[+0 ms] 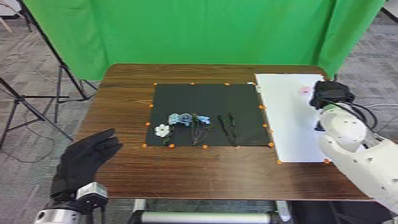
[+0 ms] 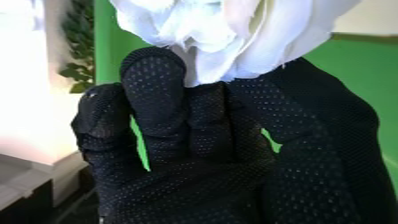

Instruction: Arrange flowers

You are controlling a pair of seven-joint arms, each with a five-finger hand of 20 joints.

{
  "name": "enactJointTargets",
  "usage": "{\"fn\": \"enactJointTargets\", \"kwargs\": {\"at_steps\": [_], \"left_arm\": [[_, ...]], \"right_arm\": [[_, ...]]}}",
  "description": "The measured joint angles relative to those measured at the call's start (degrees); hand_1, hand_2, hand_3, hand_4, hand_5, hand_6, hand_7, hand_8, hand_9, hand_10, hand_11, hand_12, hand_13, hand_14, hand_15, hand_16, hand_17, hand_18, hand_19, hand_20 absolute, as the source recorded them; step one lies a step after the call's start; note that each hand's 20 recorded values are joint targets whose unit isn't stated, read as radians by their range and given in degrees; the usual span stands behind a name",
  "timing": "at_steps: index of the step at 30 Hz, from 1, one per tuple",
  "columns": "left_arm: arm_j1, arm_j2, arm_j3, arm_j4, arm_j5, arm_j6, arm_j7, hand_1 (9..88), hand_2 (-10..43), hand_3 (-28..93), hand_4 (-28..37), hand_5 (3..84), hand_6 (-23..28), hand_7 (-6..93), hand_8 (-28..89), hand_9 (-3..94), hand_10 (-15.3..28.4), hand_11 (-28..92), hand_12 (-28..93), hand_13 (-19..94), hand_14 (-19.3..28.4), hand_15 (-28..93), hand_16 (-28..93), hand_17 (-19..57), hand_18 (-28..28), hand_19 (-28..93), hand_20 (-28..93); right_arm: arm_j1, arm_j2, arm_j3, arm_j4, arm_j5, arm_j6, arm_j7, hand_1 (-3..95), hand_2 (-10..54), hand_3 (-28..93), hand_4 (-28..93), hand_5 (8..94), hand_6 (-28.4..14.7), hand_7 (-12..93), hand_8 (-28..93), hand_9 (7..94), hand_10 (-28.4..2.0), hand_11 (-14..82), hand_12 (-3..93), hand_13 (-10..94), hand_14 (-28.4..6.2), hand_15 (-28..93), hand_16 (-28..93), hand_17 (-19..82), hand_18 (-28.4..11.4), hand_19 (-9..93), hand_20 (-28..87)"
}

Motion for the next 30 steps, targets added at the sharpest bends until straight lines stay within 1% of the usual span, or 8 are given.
{"fn": "enactJointTargets", "kwargs": {"at_steps": [5, 8, 11, 17, 22, 24, 27, 30], "left_arm": [[0.6, 0.06, -0.18, -0.1, -0.13, 0.11, 0.38, 28.1, 7.9, 80, -16.2, 51.1, 16.3, 15.1, -9, 43.2, 23.9, 41, 9, 32, 28.4, 65, -15, -9.9, 21.8, 61, 12], [1.1, 0.44, -0.24, -0.17, -0.43, 0.28, 1.04, 28.2, 7.9, 80, -16.3, 51.1, 16.2, 15.2, -9, 43.2, 23.9, 41, 9, 32, 28.4, 65, -15, -9.9, 21.8, 61, 12], [1.3, 0.82, -0.31, -0.19, -0.51, 0.35, 1.2, 28.2, 7.9, 80, -16.3, 51.0, 16.2, 15.2, -9, 43.2, 23.9, 41, 9, 32, 28.4, 65, -15, -9.9, 21.8, 61, 12], [1.2, 1.43, -0.52, -0.22, -0.68, 0.48, 1.14, 28.2, 8.0, 80, -16.4, 51.1, 16.2, 15.2, -9, 43.2, 23.9, 41, 9, 32, 28.4, 65, -15, -9.9, 21.8, 61, 12], [1.2, 1.39, -0.96, -0.23, -0.5, 0.44, 0.64, 28.2, 8.0, 80, -16.3, 51.0, 16.2, 15.2, -9, 43.2, 23.8, 41, 9, 32, 28.4, 65, -15, -9.9, 21.8, 61, 12], [1.3, 1.43, -1.17, -0.28, -0.69, 0.49, 0.73, 28.2, 7.9, 80, -16.3, 51.0, 16.2, 15.3, -9, 43.2, 23.8, 41, 9, 32, 28.4, 65, -15, -9.9, 21.7, 61, 12], [1.5, 2.12, -1.25, -0.35, -1.31, 0.77, 1.25, 28.2, 7.9, 80, -16.2, 51.1, 16.2, 15.2, -9, 43.2, 23.8, 41, 9, 32, 28.4, 65, -16, -9.9, 21.7, 61, 12], [1.6, 2.82, -1.25, -0.35, -1.56, 0.82, 1.39, 28.1, 7.9, 80, -16.1, 51.1, 16.2, 15.2, -9, 43.1, 23.8, 41, 9, 32, 28.4, 65, -16, -9.9, 21.8, 61, 12]], "right_arm": [[3.3, -0.1, -3.1, -1.4, 0.5, 0.4, -1.7, 57.4, -9.5, 79, -28, 78.6, -0.2, 31, -1, 88.8, -7.0, 17.7, 40.6, 68, -4.0, 66, 39, 38, -21.5, 93, 42], [5.6, -0.5, -5.4, -2.9, 1.3, 0.4, -3.3, 57.4, -9.5, 79, -28, 78.6, -0.3, 31, -1, 88.8, -7.0, 17.6, 40.5, 68, -4.0, 67, 39, 38, -21.5, 93, 42], [8.1, -1.8, -8.1, -4.1, 2.3, 0.0, -4.6, 57.2, -9.5, 80, -28, 78.6, -0.3, 31, -1, 88.8, -7.0, 17.6, 40.5, 68, -4.2, 67, 39, 38, -21.6, 93, 43], [11.5, -8.0, -11.3, -4.6, 2.4, -1.7, -6.4, 57.2, -9.5, 80, -28, 78.8, -0.4, 30, -1, 88.7, -7.0, 17.6, 40.6, 68, -4.3, 67, 39, 38, -21.7, 93, 43], [11.8, -14.0, -12.4, -4.6, 1.5, -2.9, -6.7, 57.2, -9.5, 80, -28, 79.0, -0.4, 30, -1, 88.7, -7.0, 17.6, 40.5, 68, -4.5, 67, 39, 38, -21.8, 93, 43], [11.6, -15.8, -12.9, -4.7, 1.1, -3.2, -6.7, 57.2, -9.5, 80, -28, 79.0, -0.5, 30, -1, 88.8, -7.0, 17.5, 40.4, 68, -4.5, 67, 39, 38, -21.8, 93, 43], [11.2, -17.7, -13.8, -4.9, 0.2, -3.5, -6.8, 57.3, -9.5, 80, -28, 79.1, -0.5, 30, -1, 88.8, -7.0, 17.5, 40.4, 68, -4.6, 67, 39, 38, -21.7, 93, 43], [11.0, -19.1, -15.0, -4.8, -0.9, -3.5, -7.1, 57.4, -9.5, 79, -28, 79.1, -0.5, 30, 0, 88.8, -7.0, 17.5, 40.5, 68, -4.5, 67, 39, 38, -21.8, 93, 43]]}}
